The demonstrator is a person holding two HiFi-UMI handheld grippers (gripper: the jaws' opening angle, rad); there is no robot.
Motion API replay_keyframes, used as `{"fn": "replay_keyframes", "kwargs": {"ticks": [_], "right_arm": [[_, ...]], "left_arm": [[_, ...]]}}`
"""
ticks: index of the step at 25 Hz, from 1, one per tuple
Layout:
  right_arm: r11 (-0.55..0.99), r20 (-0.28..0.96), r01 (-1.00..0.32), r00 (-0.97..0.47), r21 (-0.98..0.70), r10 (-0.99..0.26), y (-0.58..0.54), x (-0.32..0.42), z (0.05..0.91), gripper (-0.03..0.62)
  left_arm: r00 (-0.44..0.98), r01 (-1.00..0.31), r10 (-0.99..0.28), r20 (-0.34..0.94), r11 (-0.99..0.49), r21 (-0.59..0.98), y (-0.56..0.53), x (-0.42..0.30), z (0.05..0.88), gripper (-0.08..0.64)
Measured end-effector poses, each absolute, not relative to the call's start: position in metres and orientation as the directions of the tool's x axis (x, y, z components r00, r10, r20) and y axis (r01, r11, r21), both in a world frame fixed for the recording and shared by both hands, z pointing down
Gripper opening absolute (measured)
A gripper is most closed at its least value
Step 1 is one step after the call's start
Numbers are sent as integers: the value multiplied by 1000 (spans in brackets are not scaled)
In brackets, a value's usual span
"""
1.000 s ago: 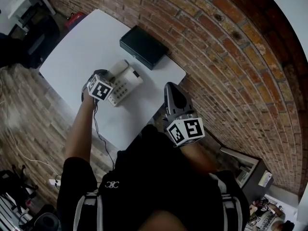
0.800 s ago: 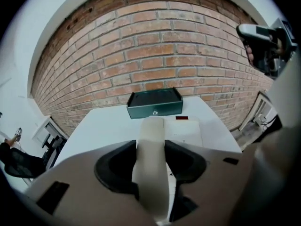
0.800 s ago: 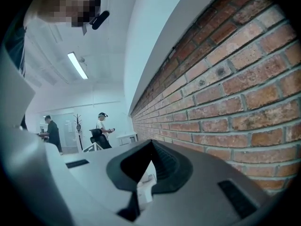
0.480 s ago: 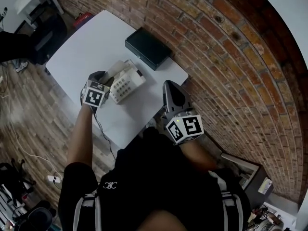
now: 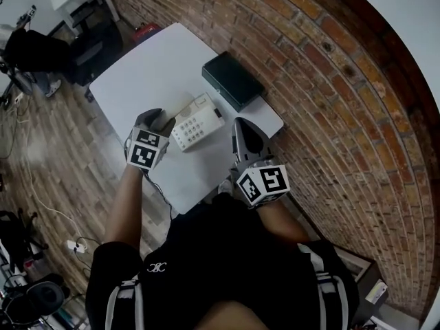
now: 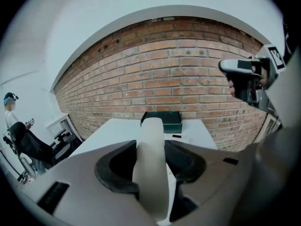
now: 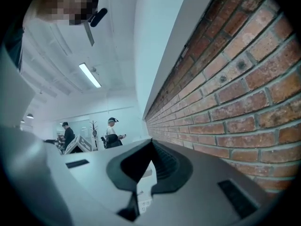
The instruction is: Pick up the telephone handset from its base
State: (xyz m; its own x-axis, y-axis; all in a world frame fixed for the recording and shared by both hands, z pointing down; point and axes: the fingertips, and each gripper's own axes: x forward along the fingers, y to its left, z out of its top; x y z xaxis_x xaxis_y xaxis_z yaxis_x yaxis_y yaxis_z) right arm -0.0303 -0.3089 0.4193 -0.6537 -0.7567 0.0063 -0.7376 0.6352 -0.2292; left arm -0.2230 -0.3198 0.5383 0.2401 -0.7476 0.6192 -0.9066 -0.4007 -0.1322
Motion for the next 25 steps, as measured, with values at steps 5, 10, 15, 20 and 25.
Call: {"fn": "replay_keyframes", "kwargs": {"ticks": [5,10,15,20,25], "right_arm": [[693,-24,-681,-709,-236,-705,-310,-60,409,-2],[745,-42,-620,-761,-244,-647,-304,-87,405,-2],[780,-52,-577,-795,-242,-605,-299,-106,402,-2],[802,-39,-560,-815,-207,-579,-294,-123,402,-2],[821,-21,-542,-832,-181,-554,-291,-137,402,-2]], "left_arm": [[208,-935,-815,540,-329,-135,-304,-229,499,184],[160,-957,-867,472,-254,-142,-282,-237,464,184],[106,-970,-897,428,-188,-153,-260,-242,445,184],[58,-987,-921,385,-111,-117,-245,-245,444,184],[16,-996,-932,363,-48,-79,-239,-250,446,184]]}}
